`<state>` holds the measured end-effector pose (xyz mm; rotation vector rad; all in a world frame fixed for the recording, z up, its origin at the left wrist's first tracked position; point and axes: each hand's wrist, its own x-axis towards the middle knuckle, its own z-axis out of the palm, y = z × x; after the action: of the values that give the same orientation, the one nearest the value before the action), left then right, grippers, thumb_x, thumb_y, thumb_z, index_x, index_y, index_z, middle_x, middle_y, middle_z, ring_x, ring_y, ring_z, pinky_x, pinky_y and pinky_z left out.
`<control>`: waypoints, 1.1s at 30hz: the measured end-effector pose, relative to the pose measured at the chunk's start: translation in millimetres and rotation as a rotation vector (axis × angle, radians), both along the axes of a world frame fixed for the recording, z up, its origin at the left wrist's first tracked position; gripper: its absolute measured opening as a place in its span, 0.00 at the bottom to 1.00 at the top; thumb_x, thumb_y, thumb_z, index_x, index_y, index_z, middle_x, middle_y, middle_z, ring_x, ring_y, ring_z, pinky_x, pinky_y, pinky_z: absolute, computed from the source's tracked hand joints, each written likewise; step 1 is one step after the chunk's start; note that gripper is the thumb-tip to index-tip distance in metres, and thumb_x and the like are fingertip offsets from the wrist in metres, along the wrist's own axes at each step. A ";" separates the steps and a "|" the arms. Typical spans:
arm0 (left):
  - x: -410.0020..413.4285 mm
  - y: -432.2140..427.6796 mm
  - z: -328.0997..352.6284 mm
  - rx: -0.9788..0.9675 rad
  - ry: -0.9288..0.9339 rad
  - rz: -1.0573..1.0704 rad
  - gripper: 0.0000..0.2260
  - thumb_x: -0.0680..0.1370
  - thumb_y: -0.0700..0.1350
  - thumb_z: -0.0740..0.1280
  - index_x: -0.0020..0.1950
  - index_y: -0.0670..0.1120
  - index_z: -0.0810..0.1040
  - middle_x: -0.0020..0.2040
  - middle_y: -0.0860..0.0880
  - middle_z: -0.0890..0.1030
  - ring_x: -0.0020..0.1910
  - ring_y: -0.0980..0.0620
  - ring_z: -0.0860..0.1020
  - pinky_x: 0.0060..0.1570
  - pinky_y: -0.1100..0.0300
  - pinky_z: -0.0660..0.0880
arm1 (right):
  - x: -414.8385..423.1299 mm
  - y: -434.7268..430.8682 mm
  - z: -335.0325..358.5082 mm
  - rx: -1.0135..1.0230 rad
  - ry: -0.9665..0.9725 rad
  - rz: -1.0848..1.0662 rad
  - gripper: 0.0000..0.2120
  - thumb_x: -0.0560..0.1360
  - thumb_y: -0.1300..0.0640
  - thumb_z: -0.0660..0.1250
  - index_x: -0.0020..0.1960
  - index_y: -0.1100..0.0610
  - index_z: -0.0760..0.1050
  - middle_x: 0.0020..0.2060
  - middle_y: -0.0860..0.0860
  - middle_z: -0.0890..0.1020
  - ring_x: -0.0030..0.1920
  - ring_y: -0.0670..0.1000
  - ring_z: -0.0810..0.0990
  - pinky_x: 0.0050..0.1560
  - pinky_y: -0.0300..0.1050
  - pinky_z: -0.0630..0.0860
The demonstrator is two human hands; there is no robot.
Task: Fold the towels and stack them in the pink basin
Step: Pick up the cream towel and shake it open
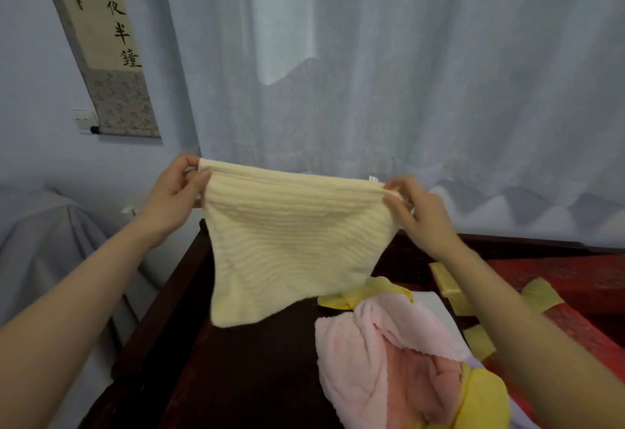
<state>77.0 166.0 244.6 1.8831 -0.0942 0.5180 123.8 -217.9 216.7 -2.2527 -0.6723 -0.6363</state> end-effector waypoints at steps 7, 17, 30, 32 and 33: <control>17.3 7.2 -3.6 0.107 0.006 0.034 0.07 0.81 0.45 0.59 0.45 0.54 0.71 0.45 0.48 0.79 0.45 0.50 0.79 0.46 0.54 0.78 | 32.9 -9.8 29.3 -0.057 -0.063 -0.066 0.16 0.75 0.44 0.66 0.39 0.57 0.76 0.31 0.52 0.78 0.32 0.51 0.75 0.34 0.43 0.68; 18.6 21.1 -16.8 -0.018 0.123 0.001 0.08 0.82 0.41 0.58 0.45 0.50 0.73 0.45 0.44 0.79 0.45 0.51 0.80 0.52 0.56 0.77 | 36.4 12.2 -3.2 0.109 0.066 -0.122 0.16 0.73 0.45 0.69 0.34 0.56 0.74 0.28 0.49 0.76 0.30 0.51 0.72 0.34 0.43 0.67; 23.5 27.8 -11.5 -0.041 0.265 -0.031 0.07 0.81 0.45 0.61 0.43 0.50 0.73 0.41 0.48 0.80 0.39 0.52 0.79 0.39 0.57 0.77 | 42.8 37.5 -28.6 0.083 0.212 -0.141 0.19 0.75 0.45 0.67 0.35 0.59 0.75 0.30 0.55 0.78 0.34 0.58 0.77 0.37 0.52 0.72; 28.8 33.0 -14.5 -0.037 0.274 0.004 0.07 0.81 0.44 0.61 0.44 0.50 0.73 0.42 0.48 0.80 0.41 0.51 0.79 0.43 0.56 0.77 | 44.4 43.4 -30.4 0.098 0.224 -0.171 0.18 0.74 0.44 0.67 0.35 0.57 0.75 0.31 0.54 0.79 0.35 0.58 0.77 0.38 0.53 0.74; 31.5 36.9 -16.7 -0.052 0.270 0.013 0.06 0.81 0.44 0.61 0.44 0.50 0.74 0.42 0.48 0.80 0.42 0.51 0.79 0.45 0.56 0.78 | 43.8 46.6 -30.0 0.127 0.222 -0.190 0.18 0.74 0.44 0.67 0.36 0.57 0.76 0.32 0.54 0.80 0.36 0.57 0.77 0.39 0.53 0.74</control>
<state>108.4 202.9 227.9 1.8863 0.1080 0.2685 167.7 -171.3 186.7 -2.2413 -0.3033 -0.4940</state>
